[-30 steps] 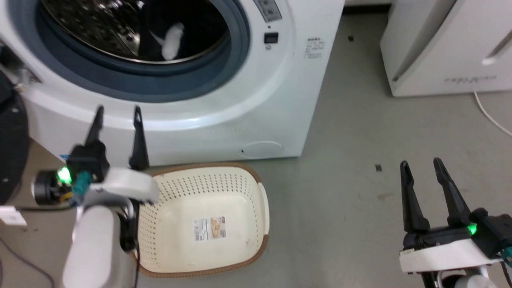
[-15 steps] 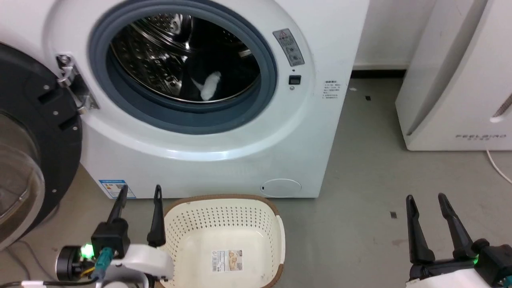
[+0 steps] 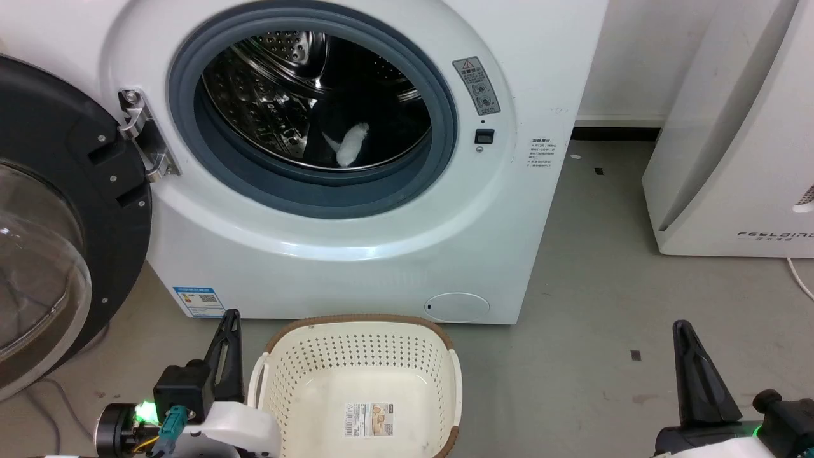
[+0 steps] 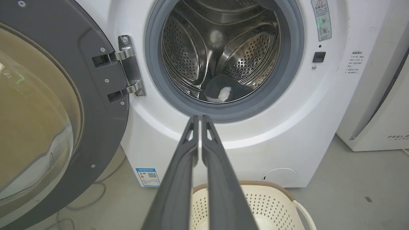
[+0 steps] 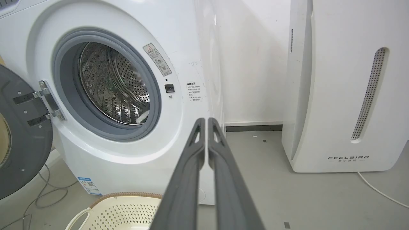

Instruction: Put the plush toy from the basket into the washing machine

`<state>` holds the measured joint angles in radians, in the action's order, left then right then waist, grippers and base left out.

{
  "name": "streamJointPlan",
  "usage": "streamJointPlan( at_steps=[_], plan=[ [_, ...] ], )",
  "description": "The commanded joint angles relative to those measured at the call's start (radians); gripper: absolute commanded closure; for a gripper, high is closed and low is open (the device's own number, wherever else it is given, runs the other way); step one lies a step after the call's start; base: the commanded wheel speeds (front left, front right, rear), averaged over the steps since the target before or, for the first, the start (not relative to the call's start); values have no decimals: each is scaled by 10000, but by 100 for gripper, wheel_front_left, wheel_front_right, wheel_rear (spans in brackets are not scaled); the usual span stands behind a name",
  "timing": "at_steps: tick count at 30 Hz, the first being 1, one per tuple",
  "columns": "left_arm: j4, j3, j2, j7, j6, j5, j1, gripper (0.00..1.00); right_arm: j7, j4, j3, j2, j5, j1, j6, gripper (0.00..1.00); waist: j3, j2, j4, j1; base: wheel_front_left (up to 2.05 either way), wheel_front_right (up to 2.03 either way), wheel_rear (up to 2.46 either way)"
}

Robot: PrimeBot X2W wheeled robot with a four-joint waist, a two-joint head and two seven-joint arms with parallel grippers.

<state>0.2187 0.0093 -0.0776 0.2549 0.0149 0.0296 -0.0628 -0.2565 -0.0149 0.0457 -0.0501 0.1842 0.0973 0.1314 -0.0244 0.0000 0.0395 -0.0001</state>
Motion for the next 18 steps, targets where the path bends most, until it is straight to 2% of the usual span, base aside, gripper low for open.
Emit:
streamJointPlan(
  at_steps=[1, 18],
  plan=[
    [-52, -6, 4, -51, -4, -7, 15, 100, 53, 4, -9, 0, -44, -23, 0, 100, 3, 0, -7, 1, 0, 0, 0],
    [-349, -18, 42, -399, -24, -47, 100, 100, 403, 24, -71, 0, -294, -155, -1, 100, 37, 0, -61, 1, 0, 0, 0]
  ],
)
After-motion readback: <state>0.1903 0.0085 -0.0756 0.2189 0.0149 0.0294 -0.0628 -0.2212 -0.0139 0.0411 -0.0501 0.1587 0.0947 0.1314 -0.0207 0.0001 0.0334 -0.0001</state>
